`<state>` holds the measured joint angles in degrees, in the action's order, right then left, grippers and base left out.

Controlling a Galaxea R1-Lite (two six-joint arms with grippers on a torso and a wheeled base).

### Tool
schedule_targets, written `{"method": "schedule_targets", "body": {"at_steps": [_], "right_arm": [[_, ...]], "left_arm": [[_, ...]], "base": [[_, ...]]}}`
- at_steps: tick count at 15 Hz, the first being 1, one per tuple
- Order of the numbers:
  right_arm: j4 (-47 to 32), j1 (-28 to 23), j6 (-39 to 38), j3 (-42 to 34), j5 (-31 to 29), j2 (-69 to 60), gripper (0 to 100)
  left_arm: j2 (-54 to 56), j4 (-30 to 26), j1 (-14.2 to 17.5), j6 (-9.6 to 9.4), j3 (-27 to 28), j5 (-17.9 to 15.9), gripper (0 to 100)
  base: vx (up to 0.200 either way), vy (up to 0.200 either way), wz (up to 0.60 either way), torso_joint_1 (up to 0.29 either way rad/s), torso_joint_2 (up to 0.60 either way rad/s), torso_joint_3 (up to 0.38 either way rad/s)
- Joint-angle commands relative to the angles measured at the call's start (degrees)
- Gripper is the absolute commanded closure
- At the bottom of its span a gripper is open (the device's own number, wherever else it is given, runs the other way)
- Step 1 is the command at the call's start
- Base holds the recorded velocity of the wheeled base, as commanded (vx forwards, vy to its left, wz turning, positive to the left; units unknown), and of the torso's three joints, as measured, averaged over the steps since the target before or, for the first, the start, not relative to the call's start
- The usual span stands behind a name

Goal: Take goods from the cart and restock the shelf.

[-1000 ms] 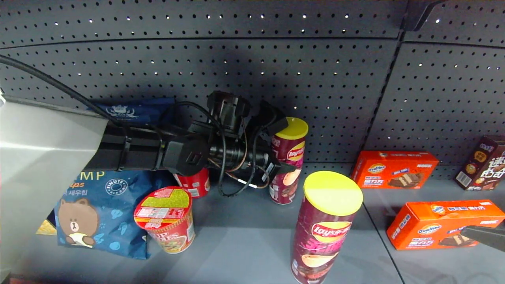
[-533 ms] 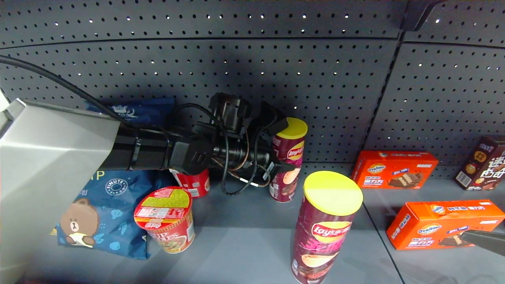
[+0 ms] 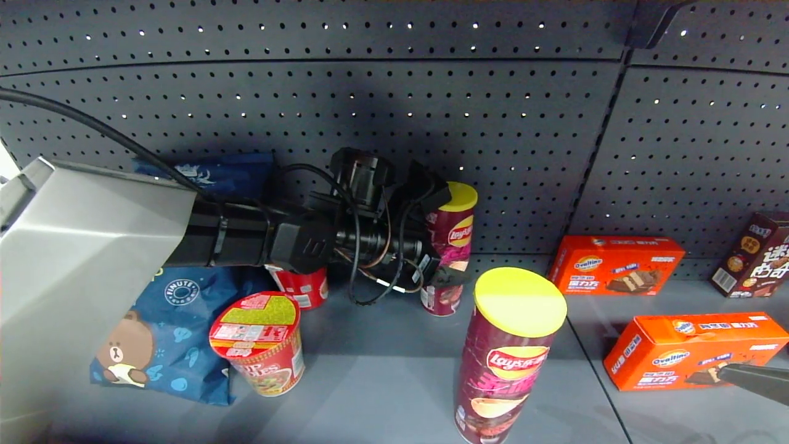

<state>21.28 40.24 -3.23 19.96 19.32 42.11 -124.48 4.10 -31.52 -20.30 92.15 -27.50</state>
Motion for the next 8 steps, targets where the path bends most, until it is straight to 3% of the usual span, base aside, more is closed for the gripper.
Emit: {"method": "schedule_targets", "body": {"at_steps": [1, 3, 8], "right_arm": [[-0.3, 0.0, 0.1, 0.4, -0.1, 0.6, 0], [-0.3, -0.8, 0.1, 0.9, -0.8, 2.5, 0], [-0.2, -1.4, 0.1, 2.6, -3.6, 6.7, 0]], "left_arm": [[2.7, -0.3, 0.1, -0.01, -1.4, 0.0, 0], [7.8, -0.1, 0.1, 0.08, -6.0, 0.1, 0], [23.2, -0.1, 1.0, 0.08, -23.4, 0.2, 0]], "base": [[0.000, 0.000, 0.00, 0.000, 0.00, 0.000], [0.000, 0.000, 0.00, 0.000, 0.00, 0.000], [0.000, 0.000, 0.00, 0.000, 0.00, 0.000]]}}
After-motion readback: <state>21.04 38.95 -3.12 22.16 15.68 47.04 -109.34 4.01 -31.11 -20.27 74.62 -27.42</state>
